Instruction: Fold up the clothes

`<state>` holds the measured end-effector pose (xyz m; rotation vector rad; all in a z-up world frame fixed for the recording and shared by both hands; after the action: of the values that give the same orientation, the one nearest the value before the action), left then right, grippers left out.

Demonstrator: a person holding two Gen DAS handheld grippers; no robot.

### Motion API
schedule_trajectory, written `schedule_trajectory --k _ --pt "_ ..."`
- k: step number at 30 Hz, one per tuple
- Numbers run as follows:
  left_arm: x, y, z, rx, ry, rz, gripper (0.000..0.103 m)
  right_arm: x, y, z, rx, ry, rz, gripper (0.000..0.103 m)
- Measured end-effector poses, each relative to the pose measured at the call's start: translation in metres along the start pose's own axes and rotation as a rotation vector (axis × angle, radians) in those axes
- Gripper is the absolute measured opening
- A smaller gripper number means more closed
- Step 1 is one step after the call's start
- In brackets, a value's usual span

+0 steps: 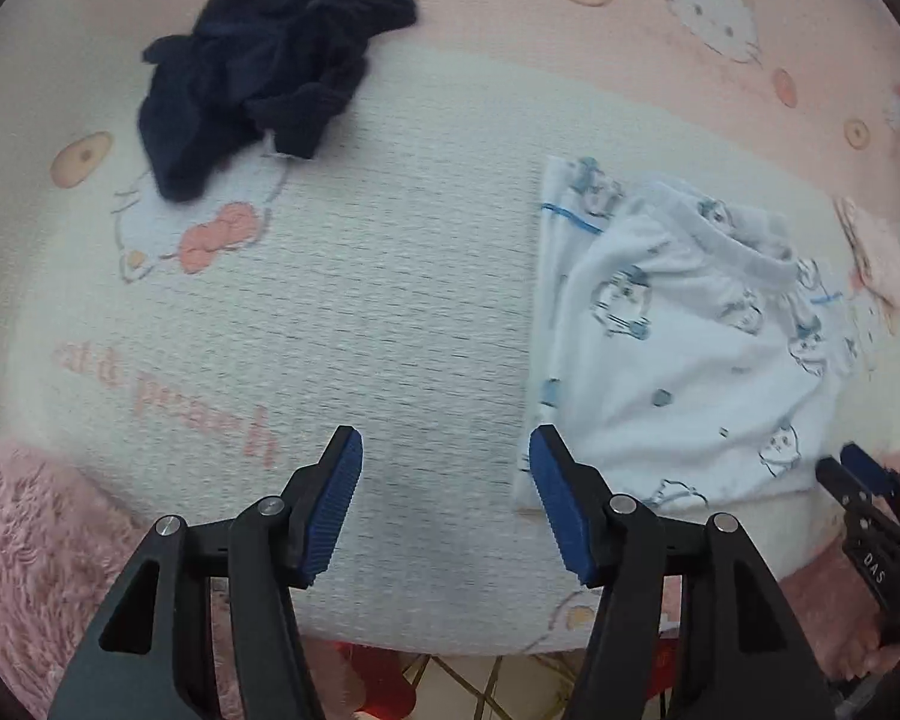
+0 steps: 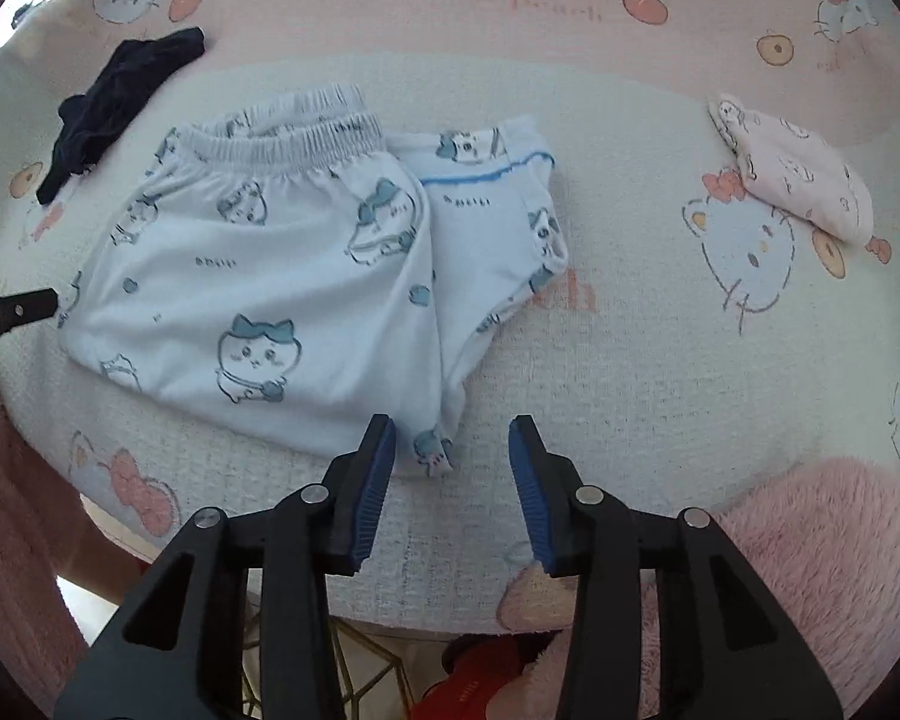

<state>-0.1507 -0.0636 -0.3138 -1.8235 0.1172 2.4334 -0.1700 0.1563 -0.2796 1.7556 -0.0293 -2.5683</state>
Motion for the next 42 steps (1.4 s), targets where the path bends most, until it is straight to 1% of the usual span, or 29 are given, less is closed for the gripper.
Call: schedule_trajectory --k 1,3,4,6,7,8,10,11,12,13,14,15,16,19,20,22,23,24,27,31,33,37,39,42 --pt "0.003 -0.009 -0.001 0.040 0.008 0.009 0.061 -0.001 0.005 0.001 0.004 -0.004 0.033 0.040" --pt "0.008 -0.025 -0.002 0.113 0.018 0.032 0.061 0.007 0.003 -0.004 0.025 0.035 0.021 0.039" --pt "0.006 -0.026 0.001 0.126 0.000 0.061 0.061 0.011 0.002 -0.007 0.037 0.054 0.016 0.039" --pt "0.001 -0.029 0.007 0.152 -0.036 0.117 0.061 0.011 -0.009 -0.008 0.143 0.084 0.083 0.039" --pt "-0.003 -0.033 0.010 0.164 -0.059 0.131 0.061 0.007 -0.014 -0.004 0.216 0.083 0.155 0.040" --pt "-0.009 -0.041 0.016 0.171 -0.096 0.109 0.061 0.001 -0.018 0.000 0.282 0.075 0.237 0.041" --pt "-0.021 -0.058 0.026 0.182 -0.167 0.057 0.061 0.000 -0.023 0.005 0.382 0.082 0.333 0.041" --pt "-0.025 -0.062 0.032 0.175 -0.196 0.007 0.061 0.000 -0.025 0.008 0.431 0.086 0.379 0.041" --pt "-0.030 -0.063 0.039 0.166 -0.219 -0.053 0.061 0.004 -0.025 0.010 0.450 0.096 0.383 0.041" --pt "-0.032 -0.060 0.046 0.154 -0.223 -0.133 0.061 0.008 -0.025 0.012 0.469 0.107 0.386 0.041" --pt "-0.032 -0.066 0.047 0.146 -0.214 -0.197 0.061 0.012 -0.023 0.014 0.477 0.115 0.391 0.042" --pt "-0.028 -0.069 0.047 0.143 -0.200 -0.230 0.061 0.017 -0.021 0.016 0.484 0.124 0.396 0.042" --pt "-0.020 -0.070 0.046 0.143 -0.183 -0.233 0.061 0.022 -0.019 0.028 0.481 0.130 0.407 0.042" --pt "-0.007 -0.074 0.043 0.126 -0.140 -0.241 0.061 0.012 -0.024 0.023 0.434 0.168 0.402 0.045" --pt "-0.004 -0.074 0.045 0.115 -0.131 -0.245 0.061 0.002 -0.035 0.022 0.403 0.160 0.394 0.046" --pt "0.004 -0.072 0.049 0.078 -0.123 -0.271 0.061 -0.007 -0.043 0.021 0.338 0.136 0.337 0.042" --pt "0.007 -0.071 0.052 0.057 -0.122 -0.289 0.061 -0.012 -0.048 0.021 0.305 0.124 0.308 0.026" --pt "0.008 -0.070 0.057 0.038 -0.122 -0.308 0.061 -0.015 -0.052 0.020 0.286 0.114 0.291 0.017" --pt "0.014 -0.073 0.060 0.030 -0.117 -0.338 0.061 -0.019 -0.051 0.019 0.276 0.112 0.281 0.011" --pt "0.017 -0.077 0.061 0.041 -0.112 -0.338 0.061 -0.032 -0.043 0.025 0.262 0.096 0.278 0.010" --pt "0.014 -0.075 0.063 0.023 -0.117 -0.352 0.061 -0.042 -0.033 0.032 0.245 0.074 0.286 0.009" --pt "0.015 -0.060 0.063 0.009 -0.097 -0.286 0.061 -0.067 -0.015 0.046 0.133 0.059 0.274 0.009" --pt "0.013 -0.052 0.061 -0.036 -0.091 -0.315 0.061 -0.075 -0.005 0.051 0.067 0.058 0.269 0.009" --pt "0.010 -0.045 0.065 -0.114 -0.097 -0.406 0.061 -0.075 0.024 0.057 0.011 0.054 0.287 0.009"
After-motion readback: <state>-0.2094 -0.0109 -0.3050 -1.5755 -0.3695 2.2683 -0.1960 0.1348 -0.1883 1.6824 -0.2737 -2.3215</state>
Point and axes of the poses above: each gripper's, at about its wrist camera, not at the fingertips, and x roughly the way its jaws point, y to its left, z to its top, the point moved 10 cm from there along x, roughly the way its jaws point, and after that the axes turned 9 degrees about x, right-handed, at the moved point
